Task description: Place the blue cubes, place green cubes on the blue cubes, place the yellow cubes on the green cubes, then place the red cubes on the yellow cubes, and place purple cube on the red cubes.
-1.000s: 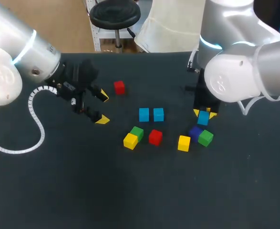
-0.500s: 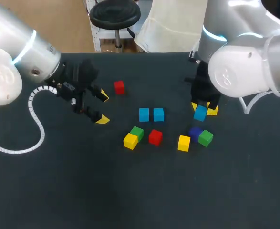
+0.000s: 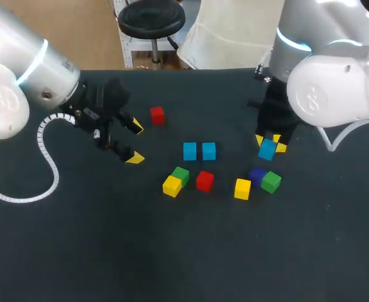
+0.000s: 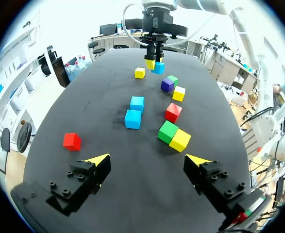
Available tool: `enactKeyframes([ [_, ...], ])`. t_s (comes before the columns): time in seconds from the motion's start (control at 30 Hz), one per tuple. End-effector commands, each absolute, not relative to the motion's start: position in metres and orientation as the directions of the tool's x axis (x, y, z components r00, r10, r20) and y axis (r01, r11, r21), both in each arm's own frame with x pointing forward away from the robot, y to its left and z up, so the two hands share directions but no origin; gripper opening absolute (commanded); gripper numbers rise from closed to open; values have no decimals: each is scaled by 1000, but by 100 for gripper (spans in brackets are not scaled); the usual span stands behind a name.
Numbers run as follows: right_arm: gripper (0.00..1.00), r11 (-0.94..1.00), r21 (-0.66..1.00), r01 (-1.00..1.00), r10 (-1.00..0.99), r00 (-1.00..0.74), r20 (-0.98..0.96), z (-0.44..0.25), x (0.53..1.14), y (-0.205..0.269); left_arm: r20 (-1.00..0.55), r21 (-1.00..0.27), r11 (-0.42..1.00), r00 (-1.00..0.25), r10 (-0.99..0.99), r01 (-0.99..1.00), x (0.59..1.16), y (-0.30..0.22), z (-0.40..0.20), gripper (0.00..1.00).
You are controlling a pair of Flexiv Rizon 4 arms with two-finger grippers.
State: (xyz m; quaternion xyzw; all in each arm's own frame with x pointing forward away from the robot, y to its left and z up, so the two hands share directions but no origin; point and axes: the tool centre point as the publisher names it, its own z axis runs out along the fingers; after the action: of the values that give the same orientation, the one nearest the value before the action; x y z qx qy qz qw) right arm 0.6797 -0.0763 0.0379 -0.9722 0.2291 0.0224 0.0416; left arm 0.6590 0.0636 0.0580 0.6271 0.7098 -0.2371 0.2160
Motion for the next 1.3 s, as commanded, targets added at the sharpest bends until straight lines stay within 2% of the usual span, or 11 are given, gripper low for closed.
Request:
enactKeyframes([
  [0.03,0,-891,-72,-448,-444,894,-62,38,680,-76,-607,-63,99,-117,786,993,659,65,57,100],
  [0.27,0,-879,-52,-475,-473,880,-46,36,677,-75,-607,-63,99,-117,786,993,659,65,57,100],
  [0.5,0,-659,67,-749,-751,661,4,23,675,-60,-607,-63,99,-117,786,993,659,65,57,100],
  [0.73,0,-390,55,-919,-921,390,-2,17,679,-63,-607,-63,99,-117,786,993,659,65,57,100],
  [1.0,0,-163,7,-987,-985,162,-56,14,684,-69,-607,-63,99,-117,786,993,659,65,57,100],
  [1.3,0,-39,-28,-999,-994,42,-105,9,694,-60,-607,-63,99,-117,786,993,659,65,57,100],
])
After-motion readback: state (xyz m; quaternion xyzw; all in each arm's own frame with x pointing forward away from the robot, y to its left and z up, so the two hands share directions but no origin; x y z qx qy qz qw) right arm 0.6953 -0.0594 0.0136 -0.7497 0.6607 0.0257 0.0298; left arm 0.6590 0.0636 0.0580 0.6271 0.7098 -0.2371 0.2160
